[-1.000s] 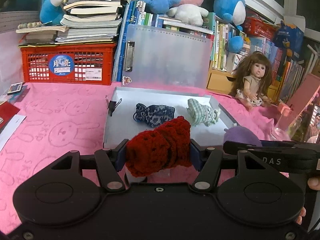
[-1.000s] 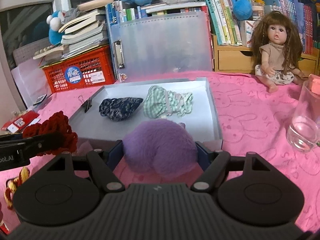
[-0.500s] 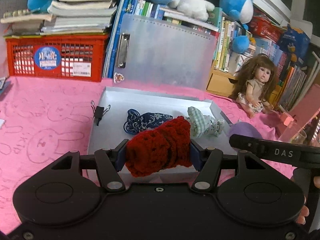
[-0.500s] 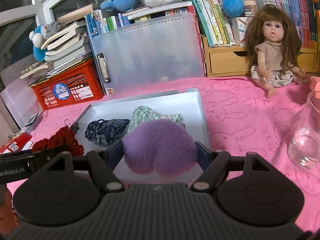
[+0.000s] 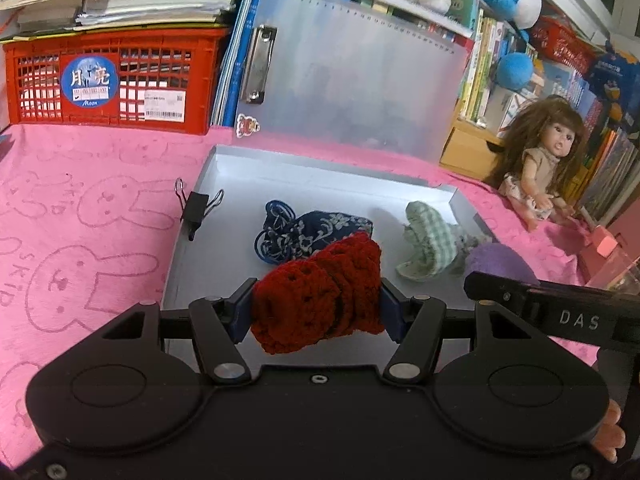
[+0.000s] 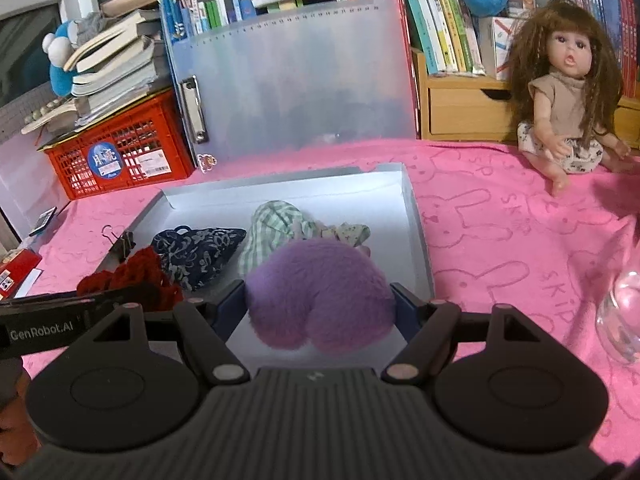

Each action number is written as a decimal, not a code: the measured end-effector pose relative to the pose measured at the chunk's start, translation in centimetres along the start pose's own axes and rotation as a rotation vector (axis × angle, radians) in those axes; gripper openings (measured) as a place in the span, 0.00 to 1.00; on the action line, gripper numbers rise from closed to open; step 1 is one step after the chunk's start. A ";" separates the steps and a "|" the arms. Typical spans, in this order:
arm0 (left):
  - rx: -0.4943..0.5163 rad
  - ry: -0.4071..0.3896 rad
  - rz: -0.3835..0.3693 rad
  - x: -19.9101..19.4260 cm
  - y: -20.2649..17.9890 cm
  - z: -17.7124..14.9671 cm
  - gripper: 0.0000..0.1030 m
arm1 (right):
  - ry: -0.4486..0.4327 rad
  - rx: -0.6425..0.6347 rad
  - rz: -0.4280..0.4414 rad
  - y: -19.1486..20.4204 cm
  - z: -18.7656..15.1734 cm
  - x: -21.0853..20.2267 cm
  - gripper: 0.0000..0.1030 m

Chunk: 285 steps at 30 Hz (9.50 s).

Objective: Organize objects
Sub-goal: 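Lower red knitted piece into box with left tool while right lowers purple plush, then grasp sheer pink bow with left tool while right tool grasps white fluffy plush, then carry pink bow toward box with left tool while right carries white plush toward box, then lower bow onto red knitted piece and open left tool while right releases white plush in box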

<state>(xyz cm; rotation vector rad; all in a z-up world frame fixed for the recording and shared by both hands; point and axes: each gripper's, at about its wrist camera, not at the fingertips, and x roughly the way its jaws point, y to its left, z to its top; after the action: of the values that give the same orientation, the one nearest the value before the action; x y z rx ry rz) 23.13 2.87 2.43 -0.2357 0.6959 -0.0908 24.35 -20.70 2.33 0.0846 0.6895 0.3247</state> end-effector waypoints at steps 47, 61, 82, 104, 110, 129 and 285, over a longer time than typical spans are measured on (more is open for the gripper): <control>0.022 0.036 0.048 5.2 -0.1 1.3 0.63 | 0.061 -0.005 -0.017 -0.2 0.4 4.4 0.77; 0.059 0.008 0.051 2.5 -1.0 1.4 0.83 | 0.009 0.055 0.031 -1.0 0.7 1.9 0.86; 0.116 -0.077 0.005 -7.7 0.4 -3.0 0.88 | -0.080 -0.111 0.133 1.7 -3.4 -6.5 0.92; 0.128 -0.047 -0.033 -9.1 0.5 -6.1 0.86 | -0.093 -0.315 0.200 4.9 -10.4 -10.2 1.00; 0.126 -0.021 -0.035 -7.7 0.2 -6.3 0.78 | -0.092 -0.380 0.208 5.7 -11.8 -10.1 1.00; 0.218 -0.044 0.041 -6.9 -0.9 -7.5 0.47 | -0.103 -0.415 0.192 6.7 -13.0 -10.1 1.00; 0.117 0.009 0.083 5.1 0.4 1.0 0.37 | -0.028 0.018 -0.066 -0.1 -0.1 4.5 0.80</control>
<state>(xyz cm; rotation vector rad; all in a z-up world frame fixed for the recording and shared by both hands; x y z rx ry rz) 27.66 2.60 -0.10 -0.0939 0.7059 -0.0528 27.56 -19.35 -0.47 0.0835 0.6657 0.2533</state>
